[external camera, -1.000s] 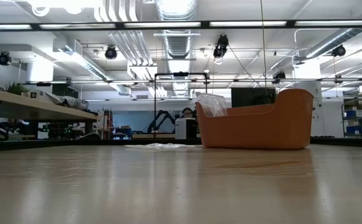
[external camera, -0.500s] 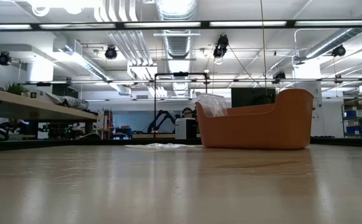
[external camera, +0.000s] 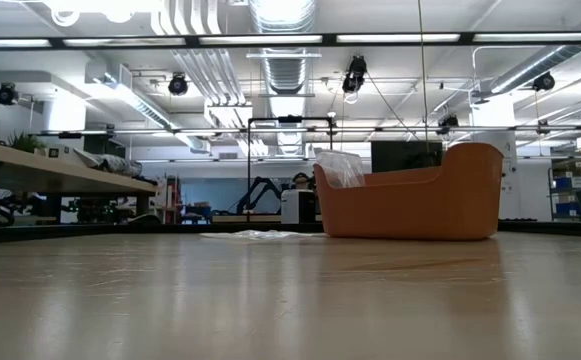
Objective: Roll bandage
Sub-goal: Roll the brown bandage
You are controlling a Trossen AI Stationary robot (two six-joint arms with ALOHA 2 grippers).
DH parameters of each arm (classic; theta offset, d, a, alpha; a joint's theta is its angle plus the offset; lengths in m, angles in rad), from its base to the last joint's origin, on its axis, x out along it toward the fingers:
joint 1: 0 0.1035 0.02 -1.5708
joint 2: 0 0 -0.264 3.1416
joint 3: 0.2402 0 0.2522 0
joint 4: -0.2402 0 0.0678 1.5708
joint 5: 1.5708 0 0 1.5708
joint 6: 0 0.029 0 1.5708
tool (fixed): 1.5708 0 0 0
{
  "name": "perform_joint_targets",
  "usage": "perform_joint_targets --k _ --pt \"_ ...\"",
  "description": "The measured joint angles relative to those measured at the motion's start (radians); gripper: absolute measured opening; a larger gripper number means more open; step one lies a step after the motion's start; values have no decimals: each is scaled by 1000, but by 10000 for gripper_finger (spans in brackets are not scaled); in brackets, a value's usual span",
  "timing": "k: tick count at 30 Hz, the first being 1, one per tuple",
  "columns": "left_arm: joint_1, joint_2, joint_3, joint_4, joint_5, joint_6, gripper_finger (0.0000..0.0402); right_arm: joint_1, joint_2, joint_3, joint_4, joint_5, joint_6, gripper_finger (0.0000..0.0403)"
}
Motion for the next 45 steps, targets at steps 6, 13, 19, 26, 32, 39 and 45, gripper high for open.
perform_joint_targets --k 6,13,19,26,32,39,45 --pt "0 -5 -20 -9 1 -11 0 0 -12 0 -31 -1 -37 86" --pt "-1 -7 21 74 9 -100 0 -1 17 2 -51 5 -84 86" --pt "-2 -7 58 180 34 -277 0 -2 61 2 -67 84 -156 86" --pt "-6 -13 72 330 69 -406 0 -3 91 2 -115 87 -181 86" --pt "-5 -21 72 490 31 -483 0 -3 102 2 -210 84 -105 87" --pt "23 -21 72 506 -128 -514 0 2 112 2 -297 25 -19 87" --pt "31 -8 72 506 -173 -566 0 4 112 2 -348 13 24 87"
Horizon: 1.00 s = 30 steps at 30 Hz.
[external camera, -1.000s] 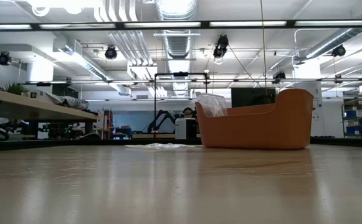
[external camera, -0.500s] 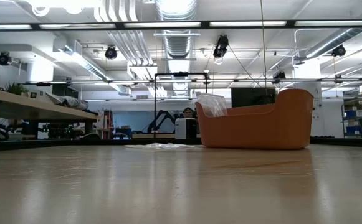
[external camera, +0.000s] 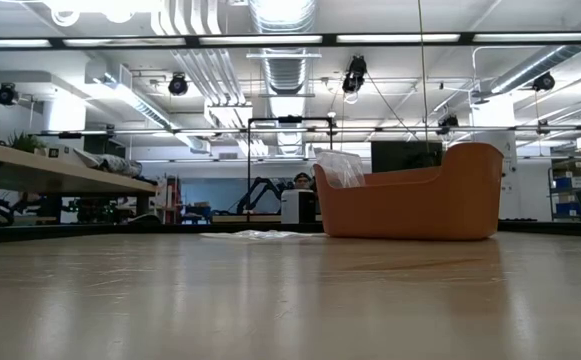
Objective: Roll bandage
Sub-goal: Roll the brown bandage
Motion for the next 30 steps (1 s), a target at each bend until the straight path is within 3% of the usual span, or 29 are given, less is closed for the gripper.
perform_joint_targets --k 7,13,21,24,30 --pt "0 7 -1 -3 -42 -14 0 1 0 -2 -24 -3 6 87" --pt "2 8 -1 -7 -84 -56 0 1 6 -5 -38 73 30 87" --pt "2 9 -2 -68 -271 -170 0 1 20 -7 -53 110 34 87" --pt "11 9 -2 -129 -326 -188 3 2 28 -8 -69 80 51 87" --pt "38 9 -2 -180 -335 -199 40 12 29 -8 -85 -40 60 87"
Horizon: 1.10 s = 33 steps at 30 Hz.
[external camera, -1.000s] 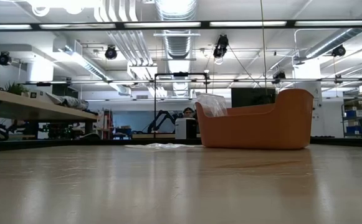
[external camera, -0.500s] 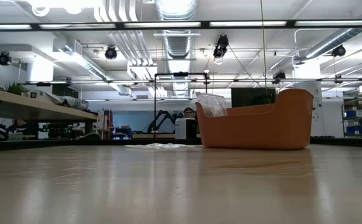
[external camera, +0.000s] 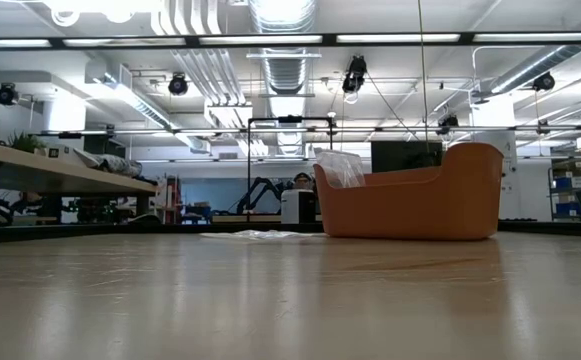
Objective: Roll bandage
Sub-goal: Roll the brown bandage
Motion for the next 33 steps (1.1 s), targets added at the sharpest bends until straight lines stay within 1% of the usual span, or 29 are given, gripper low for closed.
perform_joint_targets --k 5,11,17,19,22,23,30,33 --pt "5 -1 0 -23 11 8 92 15 0 0 -6 -15 8 87" --pt "16 -7 0 -120 12 34 157 25 -25 3 20 -87 40 87" --pt "18 -7 0 -183 14 65 201 24 -39 4 20 -137 69 87" --pt "19 -8 0 -186 12 78 210 24 -43 4 21 -151 69 87" --pt "20 -11 0 -202 7 111 216 24 -52 4 27 -211 77 87" --pt "21 -14 0 -203 6 130 216 24 -55 4 27 -216 80 87" --pt "20 -44 0 -221 9 239 213 24 -62 4 70 -209 128 87" --pt "20 -63 0 -244 9 333 217 23 -68 4 109 -209 140 87"
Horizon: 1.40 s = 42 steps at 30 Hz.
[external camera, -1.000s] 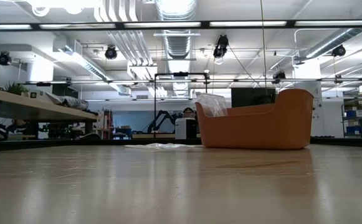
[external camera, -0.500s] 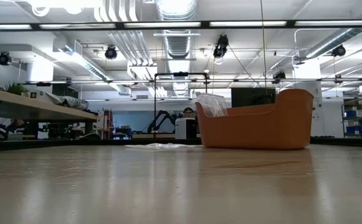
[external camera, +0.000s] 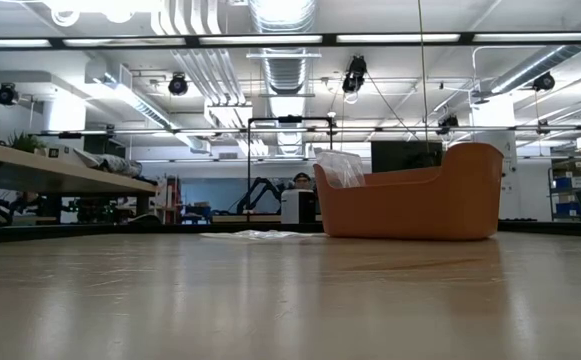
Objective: Roll bandage
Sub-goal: Roll the brown bandage
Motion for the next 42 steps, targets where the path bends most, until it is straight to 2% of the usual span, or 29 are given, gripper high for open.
perform_joint_targets --k 3,7,14,23,32,42 --pt "-7 -29 0 -35 1 114 221 -2 -13 0 35 2 10 87" --pt "-40 -48 -18 -16 2 210 219 -2 -33 0 88 66 -13 87" --pt "-68 -30 -84 109 4 251 220 -2 -37 0 110 80 -55 87" --pt "-70 -33 -216 321 89 166 223 -2 -31 0 88 81 -55 87" --pt "-69 -30 -351 581 87 113 200 -2 -23 0 88 71 -55 87" --pt "-69 -30 -420 684 81 115 166 -2 -24 0 89 71 -55 87"
